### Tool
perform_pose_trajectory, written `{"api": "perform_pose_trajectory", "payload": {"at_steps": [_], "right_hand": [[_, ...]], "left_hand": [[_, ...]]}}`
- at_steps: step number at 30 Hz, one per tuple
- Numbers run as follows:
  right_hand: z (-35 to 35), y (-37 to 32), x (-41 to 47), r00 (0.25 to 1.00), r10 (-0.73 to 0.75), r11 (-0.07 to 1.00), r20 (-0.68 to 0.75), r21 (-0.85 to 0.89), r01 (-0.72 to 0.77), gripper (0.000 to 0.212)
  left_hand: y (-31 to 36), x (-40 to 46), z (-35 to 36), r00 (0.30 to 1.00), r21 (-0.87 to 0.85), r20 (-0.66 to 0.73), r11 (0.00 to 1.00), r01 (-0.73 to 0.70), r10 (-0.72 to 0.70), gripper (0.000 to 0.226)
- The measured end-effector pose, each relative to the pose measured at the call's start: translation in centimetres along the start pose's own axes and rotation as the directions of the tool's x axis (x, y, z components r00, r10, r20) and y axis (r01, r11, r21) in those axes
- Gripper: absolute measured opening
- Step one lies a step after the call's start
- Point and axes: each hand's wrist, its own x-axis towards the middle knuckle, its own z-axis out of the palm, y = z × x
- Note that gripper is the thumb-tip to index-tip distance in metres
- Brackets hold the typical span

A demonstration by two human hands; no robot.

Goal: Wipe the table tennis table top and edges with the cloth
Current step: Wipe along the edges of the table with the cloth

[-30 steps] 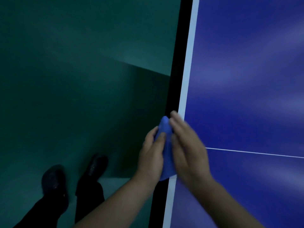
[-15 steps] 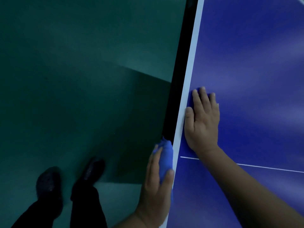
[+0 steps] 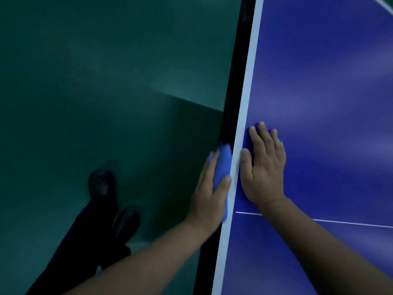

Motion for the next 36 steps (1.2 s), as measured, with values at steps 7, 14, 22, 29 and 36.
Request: {"api": "perform_pose_trajectory", "payload": {"at_steps": [7,14,22,29,36], "right_hand": [[0.2,0.2,0.0,1.000,-0.002,1.000,-0.010,0.008,0.002,0.057],[-0.1,0.0,1.1,0.997,-0.007,1.000,-0.077,0.018,0.008,0.048],[-0.9,0.8,13.7,0.988,-0.149,0.989,-0.042,0.003,0.150,0.040],[0.2,2.1,18.5,0.995,-0.078,0.996,0.055,-0.048,0.081,0.061],[-0.1,2.1,18.4,0.994,-0.098,0.995,0.039,-0.031,0.099,0.059]], "left_hand": [[-0.7,-3.8,0.2,0.999,0.105,0.026,0.994,-0.025,0.023,0.062],[4.6,10.3,0.5,0.999,0.139,0.034,0.990,-0.017,0.012,0.071],[2.1,1.0,-0.3,0.993,-0.039,0.116,0.999,-0.004,0.008,0.061],[6.3,15.9,0.7,0.997,0.127,0.073,0.991,-0.030,0.021,0.070],[4.8,12.8,0.8,0.992,0.032,0.048,0.993,-0.117,0.115,0.065]]}}
